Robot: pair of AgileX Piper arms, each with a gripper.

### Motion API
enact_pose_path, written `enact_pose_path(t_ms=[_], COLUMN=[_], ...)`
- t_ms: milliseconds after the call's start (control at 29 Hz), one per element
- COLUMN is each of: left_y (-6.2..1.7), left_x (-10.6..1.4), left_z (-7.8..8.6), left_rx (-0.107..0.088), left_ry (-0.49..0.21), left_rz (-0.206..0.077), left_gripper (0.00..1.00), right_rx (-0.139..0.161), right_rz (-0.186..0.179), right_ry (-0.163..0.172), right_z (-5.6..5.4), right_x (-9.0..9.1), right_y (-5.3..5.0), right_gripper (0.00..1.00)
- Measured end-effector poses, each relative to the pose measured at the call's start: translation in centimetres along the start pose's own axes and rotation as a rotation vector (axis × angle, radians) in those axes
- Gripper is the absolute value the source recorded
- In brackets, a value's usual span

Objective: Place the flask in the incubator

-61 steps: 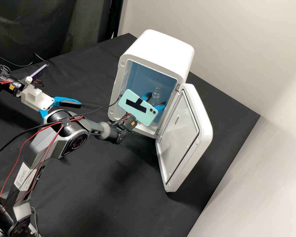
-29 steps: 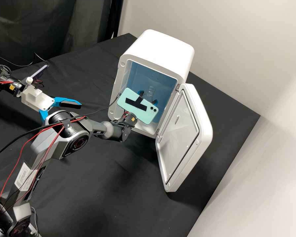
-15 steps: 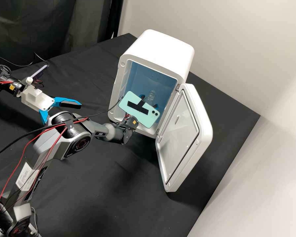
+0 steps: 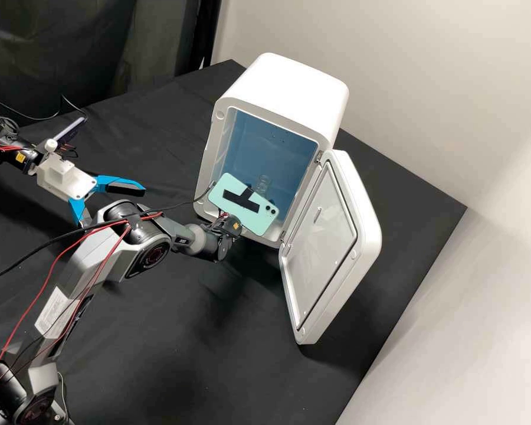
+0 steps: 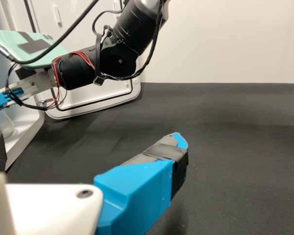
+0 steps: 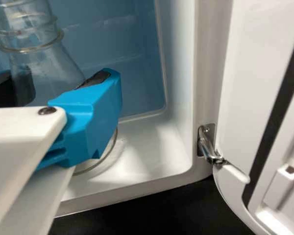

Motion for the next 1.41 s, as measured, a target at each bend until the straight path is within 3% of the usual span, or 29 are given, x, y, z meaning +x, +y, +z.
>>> enact_pose_path(t_ms=[585, 758, 999, 1412], left_y=[-0.02, -0.02, -0.03, -0.04], left_x=[0.0, 0.0, 0.0, 0.0], left_z=[0.1, 0.1, 0.1, 0.1], left_rx=[0.001, 0.001, 0.001, 0.001], left_ry=[-0.004, -0.004, -0.004, -0.003], left_rz=[-0.001, -0.001, -0.001, -0.003], left_gripper=[1.00, 1.00, 1.00, 1.00], right_rx=[-0.004, -0.006, -0.009, -0.034], right_rz=[0.010, 0.009, 0.012, 0.018], right_ry=[-0.004, -0.001, 0.020, 0.019], right_z=[-0.4, -0.1, -0.5, -0.9], right_x=[0.4, 1.4, 2.7, 4.4], right_y=[0.5, 0.2, -0.1, -0.3], right_gripper=[0.00, 0.00, 0.00, 0.00])
